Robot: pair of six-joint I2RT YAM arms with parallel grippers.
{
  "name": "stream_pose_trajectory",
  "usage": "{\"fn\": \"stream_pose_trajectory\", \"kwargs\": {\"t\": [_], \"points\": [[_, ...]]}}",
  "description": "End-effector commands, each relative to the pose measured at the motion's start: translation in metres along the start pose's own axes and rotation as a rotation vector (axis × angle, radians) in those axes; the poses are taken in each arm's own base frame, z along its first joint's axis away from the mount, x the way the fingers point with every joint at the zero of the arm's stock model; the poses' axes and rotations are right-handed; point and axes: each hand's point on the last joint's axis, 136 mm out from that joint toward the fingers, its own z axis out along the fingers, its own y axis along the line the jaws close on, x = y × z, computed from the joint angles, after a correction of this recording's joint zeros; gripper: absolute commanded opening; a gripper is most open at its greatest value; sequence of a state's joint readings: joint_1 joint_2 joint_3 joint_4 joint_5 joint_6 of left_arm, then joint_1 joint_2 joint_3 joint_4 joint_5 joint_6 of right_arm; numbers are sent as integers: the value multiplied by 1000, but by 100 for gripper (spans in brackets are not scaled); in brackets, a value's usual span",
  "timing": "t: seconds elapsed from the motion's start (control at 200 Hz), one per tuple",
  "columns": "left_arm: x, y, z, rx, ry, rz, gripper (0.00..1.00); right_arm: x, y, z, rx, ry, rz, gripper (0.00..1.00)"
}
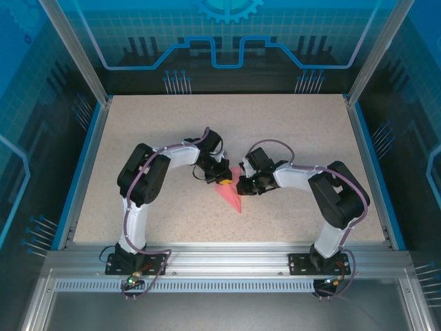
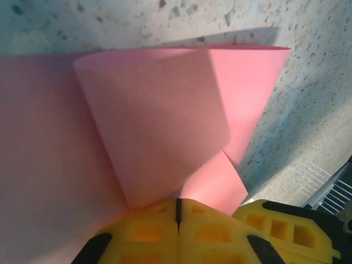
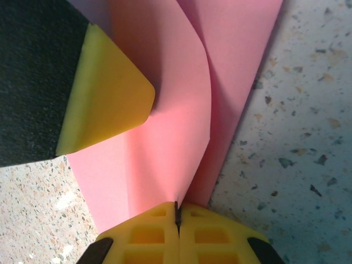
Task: Fold a paper plane with a square sheet of paper (fold left side to right side)
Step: Fourth fold the wing at the center of the table.
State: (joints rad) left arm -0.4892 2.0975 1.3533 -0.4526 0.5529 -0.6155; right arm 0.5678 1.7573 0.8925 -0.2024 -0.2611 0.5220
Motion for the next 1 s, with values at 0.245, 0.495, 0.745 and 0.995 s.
{"fn": "stream_pose_trajectory", "kwargs": {"t": [0.245,0.495,0.745,0.995], "points": [[18,41,14,-114,37,-35,0,5,-9,-6,64,32,-4,13],[22,47,17,-119,40,-46,0,-19,11,-44,28,-71,-27,26],[22,47,17,-116,39,-43,0,6,50,-44,-159,-11,-19,14],[23,46,16,-116,37,-40,0,24,58,-16,-188,76,15,11]]}}
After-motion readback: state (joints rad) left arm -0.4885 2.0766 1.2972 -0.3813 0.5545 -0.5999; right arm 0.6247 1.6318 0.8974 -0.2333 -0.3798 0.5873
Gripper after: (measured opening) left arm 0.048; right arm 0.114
